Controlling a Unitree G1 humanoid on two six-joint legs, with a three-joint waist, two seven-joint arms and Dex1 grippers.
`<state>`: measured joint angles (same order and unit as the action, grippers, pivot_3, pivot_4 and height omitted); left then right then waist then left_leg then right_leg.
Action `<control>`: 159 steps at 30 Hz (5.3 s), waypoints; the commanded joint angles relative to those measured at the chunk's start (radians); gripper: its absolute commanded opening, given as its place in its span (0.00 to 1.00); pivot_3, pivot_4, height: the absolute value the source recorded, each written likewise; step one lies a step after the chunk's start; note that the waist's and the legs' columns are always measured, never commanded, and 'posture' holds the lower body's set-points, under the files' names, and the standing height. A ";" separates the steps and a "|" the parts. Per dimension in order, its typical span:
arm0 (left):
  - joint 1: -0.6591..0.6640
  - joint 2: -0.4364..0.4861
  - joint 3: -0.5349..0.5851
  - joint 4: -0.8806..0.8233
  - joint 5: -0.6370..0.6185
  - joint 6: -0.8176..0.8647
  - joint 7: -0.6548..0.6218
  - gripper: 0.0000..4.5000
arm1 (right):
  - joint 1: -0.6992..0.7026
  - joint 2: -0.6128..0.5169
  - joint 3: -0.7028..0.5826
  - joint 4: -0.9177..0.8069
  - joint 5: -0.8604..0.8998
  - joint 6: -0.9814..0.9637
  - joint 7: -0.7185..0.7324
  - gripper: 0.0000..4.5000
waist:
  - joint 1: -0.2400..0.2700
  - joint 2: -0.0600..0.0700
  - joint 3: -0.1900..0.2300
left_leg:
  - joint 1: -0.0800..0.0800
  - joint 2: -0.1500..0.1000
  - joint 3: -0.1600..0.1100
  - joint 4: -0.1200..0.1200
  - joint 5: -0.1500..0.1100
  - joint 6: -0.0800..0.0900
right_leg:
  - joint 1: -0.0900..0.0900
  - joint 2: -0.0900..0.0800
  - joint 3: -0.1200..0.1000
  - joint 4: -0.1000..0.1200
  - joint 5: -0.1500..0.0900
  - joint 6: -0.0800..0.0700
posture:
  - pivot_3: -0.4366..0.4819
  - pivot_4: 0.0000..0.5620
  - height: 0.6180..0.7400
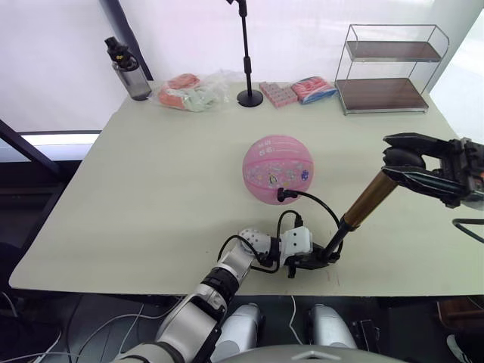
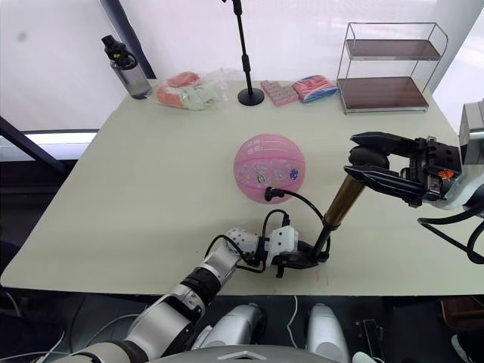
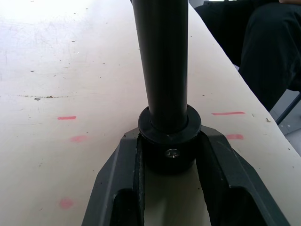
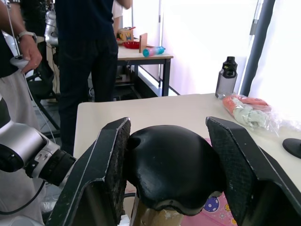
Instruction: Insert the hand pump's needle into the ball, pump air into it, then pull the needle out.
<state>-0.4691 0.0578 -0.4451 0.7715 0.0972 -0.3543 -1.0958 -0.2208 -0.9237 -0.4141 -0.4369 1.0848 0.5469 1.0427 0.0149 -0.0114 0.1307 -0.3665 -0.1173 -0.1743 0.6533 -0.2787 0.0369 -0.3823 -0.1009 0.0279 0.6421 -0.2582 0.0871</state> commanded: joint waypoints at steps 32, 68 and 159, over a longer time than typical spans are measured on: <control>0.035 0.021 -0.040 0.043 0.045 0.023 -0.011 0.24 | 0.269 0.271 0.315 0.137 -0.453 -0.474 0.085 0.47 | -0.001 -0.003 -0.006 | 0.006 0.002 0.000 -0.001 0.000 0.000 | 0.003 0.007 0.001 0.000 0.000 0.000 | 0.48 0.27 0.96; 0.004 0.010 -0.037 0.084 0.047 0.001 -0.013 0.24 | -0.024 -0.032 -0.040 -0.011 0.003 0.032 -0.025 0.47 | 0.003 0.002 0.008 | -0.013 -0.001 -0.001 0.003 0.003 -0.004 | -0.012 -0.002 -0.001 0.001 0.001 0.000 | 0.48 0.27 0.96; 0.007 -0.004 -0.033 0.098 0.056 -0.010 0.000 0.24 | 0.317 0.264 0.377 0.215 -0.551 -0.513 0.122 0.47 | 0.001 -0.006 -0.009 | 0.006 0.000 -0.002 0.000 0.000 0.000 | 0.004 0.004 -0.001 0.000 0.000 0.001 | 0.48 0.27 0.96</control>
<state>-0.4918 0.0468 -0.4441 0.8286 0.1209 -0.3807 -1.0841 0.0563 -0.6578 -0.0638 -0.2632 0.5888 -0.0161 1.1845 0.0157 -0.0176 0.1216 -0.3609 -0.1177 -0.1762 0.6529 -0.2788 0.0370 -0.3782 -0.0968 0.0267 0.6416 -0.2586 0.0880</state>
